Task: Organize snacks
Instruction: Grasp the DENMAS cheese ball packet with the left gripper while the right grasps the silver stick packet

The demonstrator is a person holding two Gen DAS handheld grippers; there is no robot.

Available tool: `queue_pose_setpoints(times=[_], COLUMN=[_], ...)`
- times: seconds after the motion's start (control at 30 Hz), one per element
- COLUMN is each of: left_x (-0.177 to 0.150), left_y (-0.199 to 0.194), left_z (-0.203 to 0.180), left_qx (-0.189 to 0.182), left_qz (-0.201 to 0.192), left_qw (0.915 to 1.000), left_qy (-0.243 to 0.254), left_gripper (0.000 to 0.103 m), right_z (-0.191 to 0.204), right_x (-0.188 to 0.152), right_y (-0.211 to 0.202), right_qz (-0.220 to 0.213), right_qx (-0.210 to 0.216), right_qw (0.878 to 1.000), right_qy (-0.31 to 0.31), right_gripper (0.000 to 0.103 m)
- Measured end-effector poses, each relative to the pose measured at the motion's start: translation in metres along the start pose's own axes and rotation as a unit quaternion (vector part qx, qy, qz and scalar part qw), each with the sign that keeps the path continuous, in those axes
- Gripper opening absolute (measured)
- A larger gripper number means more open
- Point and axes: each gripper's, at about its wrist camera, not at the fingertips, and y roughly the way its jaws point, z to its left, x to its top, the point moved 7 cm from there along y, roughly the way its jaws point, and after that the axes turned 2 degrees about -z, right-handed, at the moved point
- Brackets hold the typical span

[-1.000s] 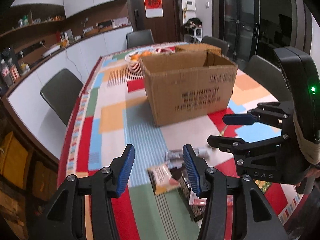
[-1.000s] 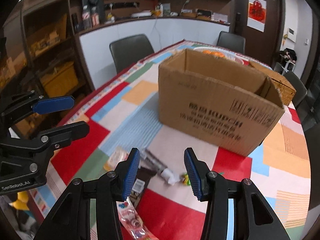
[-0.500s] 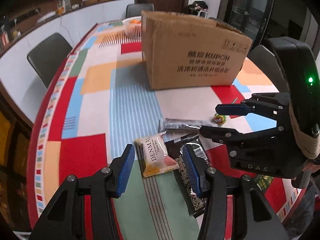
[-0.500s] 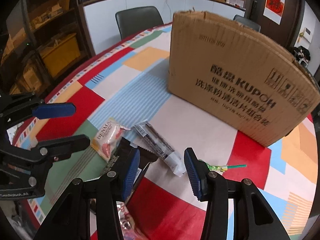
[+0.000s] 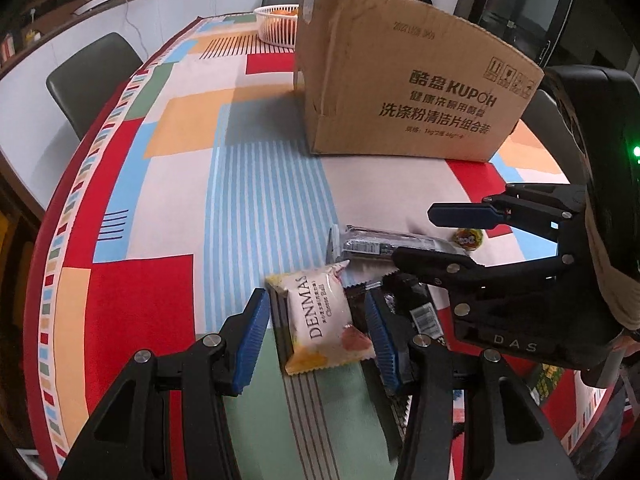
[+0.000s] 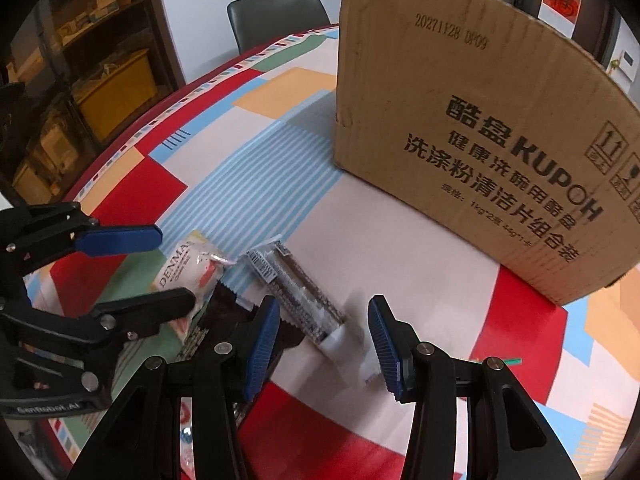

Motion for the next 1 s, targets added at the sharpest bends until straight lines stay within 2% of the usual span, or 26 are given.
queue_pose_setpoints(times=[0.17,0.27,0.37,0.47,0.57,0.6,0.77,1.0], left_x=[0.000,0.001,0.002,0.002,0.003,0.003,0.004,0.015], left_y=[0.008,0.014,0.016,0.017,0.018,0.017,0.013,-0.013], left_z=[0.002,0.005,0.006,0.006,0.006,0.006,0.004,-0.007], left_qx=[-0.004,-0.004,-0.007,-0.008,-0.008,-0.008,-0.007,-0.001], left_qz=[0.006,0.010,0.011,0.009,0.007,0.006,-0.001,-0.035], left_qw=[1.0000,0.9999,0.9998,0.9998,0.9998,0.9998,0.9998,0.9994], left_qy=[-0.006,-0.011,-0.017,-0.018,-0.018,-0.018,-0.018,-0.007], left_gripper=[0.046,0.040,0.036,0.035,0.033,0.033,0.030,0.030], right_z=[0.003,0.005,0.005,0.006,0.006,0.006,0.004,0.001], right_x=[0.005,0.007,0.009,0.010,0.010,0.010,0.007,0.007], right_y=[0.013,0.019,0.024,0.026,0.024,0.024,0.017,-0.011], right_qz=[0.007,0.009,0.011,0.008,0.006,0.006,0.002,-0.024], right_qx=[0.007,0.005,0.008,0.002,-0.003,-0.006,-0.008,-0.016], right_qw=[1.000,1.000,1.000,1.000,1.000,1.000,1.000,0.999], right_qy=[-0.001,-0.003,0.002,0.001,-0.002,-0.003,0.004,0.020], right_gripper=[0.047,0.047,0.039,0.037,0.024,0.022,0.021,0.021])
